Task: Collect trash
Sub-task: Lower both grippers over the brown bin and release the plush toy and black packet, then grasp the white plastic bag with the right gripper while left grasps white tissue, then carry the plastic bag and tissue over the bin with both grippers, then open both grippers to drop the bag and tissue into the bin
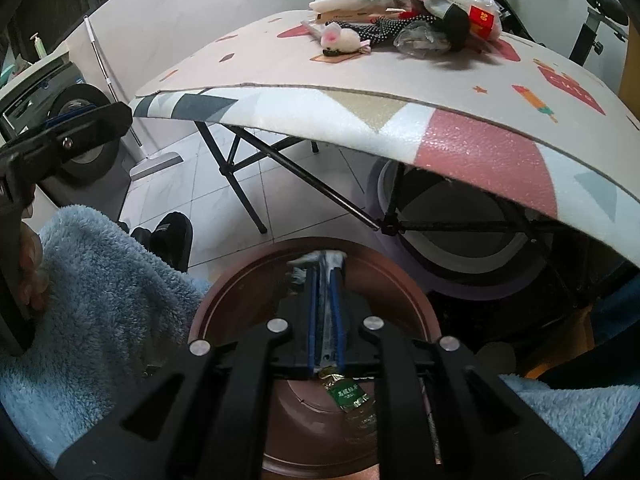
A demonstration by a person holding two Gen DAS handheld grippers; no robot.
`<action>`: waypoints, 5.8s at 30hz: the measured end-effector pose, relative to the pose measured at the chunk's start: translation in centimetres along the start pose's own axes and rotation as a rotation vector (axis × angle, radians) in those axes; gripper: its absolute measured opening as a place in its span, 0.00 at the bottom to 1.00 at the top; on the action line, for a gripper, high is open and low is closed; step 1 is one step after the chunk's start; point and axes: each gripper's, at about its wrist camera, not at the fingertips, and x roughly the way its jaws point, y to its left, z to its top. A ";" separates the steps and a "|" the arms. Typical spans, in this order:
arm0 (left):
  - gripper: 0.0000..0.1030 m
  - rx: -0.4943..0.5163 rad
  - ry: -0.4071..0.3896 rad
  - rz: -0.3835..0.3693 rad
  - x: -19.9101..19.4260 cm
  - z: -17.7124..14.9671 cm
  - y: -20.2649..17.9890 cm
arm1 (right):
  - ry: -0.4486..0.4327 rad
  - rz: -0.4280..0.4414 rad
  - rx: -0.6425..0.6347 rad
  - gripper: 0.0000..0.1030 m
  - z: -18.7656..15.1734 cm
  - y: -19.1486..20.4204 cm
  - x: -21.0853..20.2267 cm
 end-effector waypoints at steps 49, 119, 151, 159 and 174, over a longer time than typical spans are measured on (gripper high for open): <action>0.72 -0.449 0.039 -0.236 12.4 16.9 10.8 | -0.114 -0.067 0.541 0.94 30.0 -22.3 3.4; 0.04 -0.060 0.078 -0.498 -6.0 7.7 -3.0 | -0.423 0.047 0.393 0.49 5.8 -11.0 -16.5; 0.91 -0.105 -0.050 -0.201 -2.7 0.8 1.8 | -0.004 0.063 0.116 0.51 -0.6 -1.4 -2.7; 0.92 -0.203 0.001 -0.137 -1.1 -0.7 3.5 | 0.070 0.037 0.118 0.52 -1.2 -0.8 -0.5; 0.92 -0.164 0.032 -0.129 -0.3 -0.9 2.4 | 0.005 -0.042 0.170 0.94 -1.0 -1.9 -1.6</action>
